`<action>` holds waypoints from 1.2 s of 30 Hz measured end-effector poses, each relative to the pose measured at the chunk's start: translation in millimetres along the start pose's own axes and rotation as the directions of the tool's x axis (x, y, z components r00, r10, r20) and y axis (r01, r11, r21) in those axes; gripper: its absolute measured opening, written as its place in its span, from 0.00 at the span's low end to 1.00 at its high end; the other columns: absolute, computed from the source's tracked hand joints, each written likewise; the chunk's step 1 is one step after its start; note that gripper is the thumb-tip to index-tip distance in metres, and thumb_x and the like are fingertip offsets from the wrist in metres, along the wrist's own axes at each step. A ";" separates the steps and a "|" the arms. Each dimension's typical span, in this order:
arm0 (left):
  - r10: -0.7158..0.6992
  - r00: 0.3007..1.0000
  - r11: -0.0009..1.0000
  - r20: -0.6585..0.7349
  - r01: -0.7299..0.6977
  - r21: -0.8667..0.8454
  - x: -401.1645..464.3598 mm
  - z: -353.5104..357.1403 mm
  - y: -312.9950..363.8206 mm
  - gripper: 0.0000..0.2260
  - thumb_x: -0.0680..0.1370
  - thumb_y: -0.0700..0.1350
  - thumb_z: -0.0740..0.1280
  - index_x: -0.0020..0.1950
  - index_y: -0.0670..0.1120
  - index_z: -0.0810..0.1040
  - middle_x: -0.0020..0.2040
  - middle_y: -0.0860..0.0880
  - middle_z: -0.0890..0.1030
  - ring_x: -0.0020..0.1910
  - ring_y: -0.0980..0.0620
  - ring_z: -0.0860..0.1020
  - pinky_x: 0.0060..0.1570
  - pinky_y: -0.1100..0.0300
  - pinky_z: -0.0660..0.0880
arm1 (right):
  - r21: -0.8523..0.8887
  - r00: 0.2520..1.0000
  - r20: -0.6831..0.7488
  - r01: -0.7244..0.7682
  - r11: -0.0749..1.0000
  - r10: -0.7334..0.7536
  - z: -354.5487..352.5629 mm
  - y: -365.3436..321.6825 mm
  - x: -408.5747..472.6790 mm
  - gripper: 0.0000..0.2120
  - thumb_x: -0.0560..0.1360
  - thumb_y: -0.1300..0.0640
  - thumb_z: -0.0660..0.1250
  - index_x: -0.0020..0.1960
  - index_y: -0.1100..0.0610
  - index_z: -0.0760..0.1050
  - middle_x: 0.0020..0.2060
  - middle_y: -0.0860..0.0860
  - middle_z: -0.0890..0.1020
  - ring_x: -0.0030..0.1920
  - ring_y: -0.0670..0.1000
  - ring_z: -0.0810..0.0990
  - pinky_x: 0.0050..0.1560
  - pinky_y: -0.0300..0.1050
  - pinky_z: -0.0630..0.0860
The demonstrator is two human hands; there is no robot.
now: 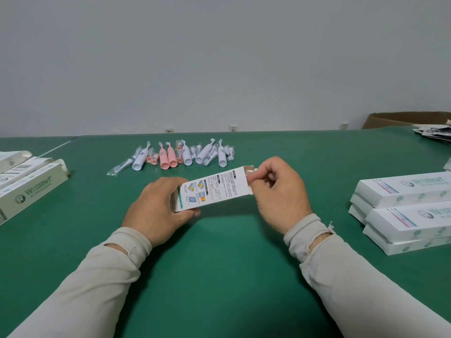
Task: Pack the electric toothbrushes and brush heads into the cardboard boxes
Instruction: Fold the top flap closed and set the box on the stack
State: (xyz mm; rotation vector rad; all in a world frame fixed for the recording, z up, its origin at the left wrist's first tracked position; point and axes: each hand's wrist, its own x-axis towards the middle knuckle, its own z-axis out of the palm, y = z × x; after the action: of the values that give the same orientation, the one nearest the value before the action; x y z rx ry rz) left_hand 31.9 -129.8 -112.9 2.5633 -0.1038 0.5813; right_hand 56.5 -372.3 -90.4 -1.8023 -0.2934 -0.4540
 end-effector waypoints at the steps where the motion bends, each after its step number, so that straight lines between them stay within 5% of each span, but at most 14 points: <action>1: 0.000 1.000 1.000 -0.003 0.000 0.000 0.1 -0.1 -0.1 0.24 0.68 0.58 0.77 0.61 0.61 0.74 0.55 0.58 0.76 0.57 0.52 0.73 0.57 0.46 0.74 | -0.008 0.999 0.047 -0.002 1.000 0.002 -0.3 -1.0 -0.6 0.08 0.72 0.63 0.63 0.40 0.50 0.74 0.30 0.41 0.80 0.28 0.42 0.71 0.31 0.41 0.69; 5: 0.005 1.000 1.000 0.004 -0.005 -0.006 -0.3 0.0 -0.8 0.24 0.68 0.58 0.77 0.61 0.60 0.74 0.55 0.59 0.76 0.56 0.52 0.73 0.57 0.47 0.74 | -0.103 0.964 0.263 0.054 0.993 -0.025 -5.0 -3.4 -1.0 0.06 0.70 0.55 0.54 0.41 0.48 0.69 0.26 0.42 0.71 0.29 0.45 0.67 0.34 0.45 0.67; 8: 0.006 1.000 1.000 0.003 -0.005 -0.007 -0.5 0.3 -1.3 0.24 0.68 0.58 0.77 0.61 0.60 0.74 0.54 0.59 0.75 0.55 0.52 0.73 0.56 0.48 0.75 | -0.107 0.953 0.293 0.115 0.988 -0.079 -11.5 -5.6 -0.1 0.06 0.71 0.54 0.55 0.44 0.47 0.70 0.28 0.40 0.74 0.29 0.43 0.68 0.34 0.41 0.66; 12: -0.007 1.000 1.000 -0.015 0.007 -0.005 -0.3 -0.8 -2.6 0.24 0.68 0.58 0.77 0.61 0.61 0.74 0.53 0.60 0.75 0.54 0.53 0.73 0.55 0.48 0.75 | -0.156 0.977 0.135 0.185 0.970 -0.165 -30.6 -2.5 11.8 0.18 0.67 0.53 0.61 0.55 0.39 0.71 0.53 0.38 0.79 0.45 0.41 0.75 0.46 0.38 0.69; 14: -0.010 1.000 1.000 -0.015 0.010 -0.007 -0.4 -1.0 -2.8 0.23 0.68 0.58 0.77 0.61 0.61 0.74 0.52 0.60 0.75 0.54 0.53 0.73 0.55 0.48 0.75 | -0.246 0.954 0.267 0.204 0.947 -0.137 -38.0 2.4 14.2 0.30 0.66 0.48 0.61 0.69 0.38 0.68 0.60 0.33 0.72 0.57 0.38 0.73 0.54 0.37 0.71; 16: -0.011 1.000 1.000 -0.010 0.011 -0.007 -0.2 -1.0 -2.8 0.24 0.68 0.58 0.77 0.61 0.60 0.74 0.53 0.60 0.75 0.54 0.52 0.73 0.55 0.48 0.75 | -0.242 0.921 0.379 0.198 0.950 -0.095 -36.9 7.3 13.4 0.32 0.69 0.49 0.63 0.73 0.39 0.65 0.61 0.31 0.69 0.60 0.35 0.72 0.55 0.34 0.70; 19: -0.005 1.000 1.000 -0.013 0.005 -0.021 -0.6 -1.0 -3.3 0.24 0.68 0.58 0.77 0.61 0.60 0.74 0.54 0.59 0.75 0.55 0.52 0.73 0.56 0.48 0.74 | -0.195 0.929 0.343 0.214 0.957 -0.137 -31.1 13.0 13.9 0.23 0.77 0.58 0.67 0.70 0.44 0.73 0.60 0.34 0.72 0.57 0.35 0.74 0.55 0.35 0.71; 26: 0.002 1.000 0.999 -0.015 -0.002 -0.036 -0.2 -0.9 -3.7 0.23 0.68 0.57 0.77 0.60 0.60 0.74 0.53 0.59 0.75 0.54 0.51 0.74 0.55 0.46 0.75 | -0.136 0.945 0.281 0.211 0.968 -0.166 -19.9 10.7 7.5 0.15 0.79 0.59 0.68 0.63 0.48 0.81 0.59 0.37 0.75 0.55 0.40 0.77 0.58 0.35 0.73; 32: 0.003 1.000 1.000 -0.022 -0.004 -0.016 0.3 -0.9 -3.9 0.24 0.68 0.58 0.77 0.62 0.59 0.74 0.53 0.58 0.76 0.54 0.51 0.74 0.55 0.46 0.75 | -0.310 0.929 0.314 0.297 0.903 -0.198 -19.3 8.2 6.0 0.15 0.80 0.55 0.65 0.65 0.46 0.80 0.71 0.47 0.71 0.70 0.47 0.70 0.70 0.51 0.71; 36: -0.007 0.999 1.000 -0.043 0.007 -0.006 0.7 -1.8 -2.5 0.24 0.69 0.58 0.76 0.62 0.59 0.74 0.54 0.58 0.76 0.55 0.51 0.73 0.55 0.46 0.75 | -0.146 0.956 0.159 0.269 0.952 -0.246 -16.6 2.4 3.3 0.15 0.78 0.58 0.68 0.61 0.43 0.79 0.63 0.43 0.78 0.57 0.40 0.78 0.57 0.37 0.76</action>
State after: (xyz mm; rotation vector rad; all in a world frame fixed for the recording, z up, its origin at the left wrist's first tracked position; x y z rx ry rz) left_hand 32.3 -126.7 -112.4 2.5428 -0.0814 0.6319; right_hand 57.9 -389.1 -87.2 -1.9722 -0.6093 -0.5506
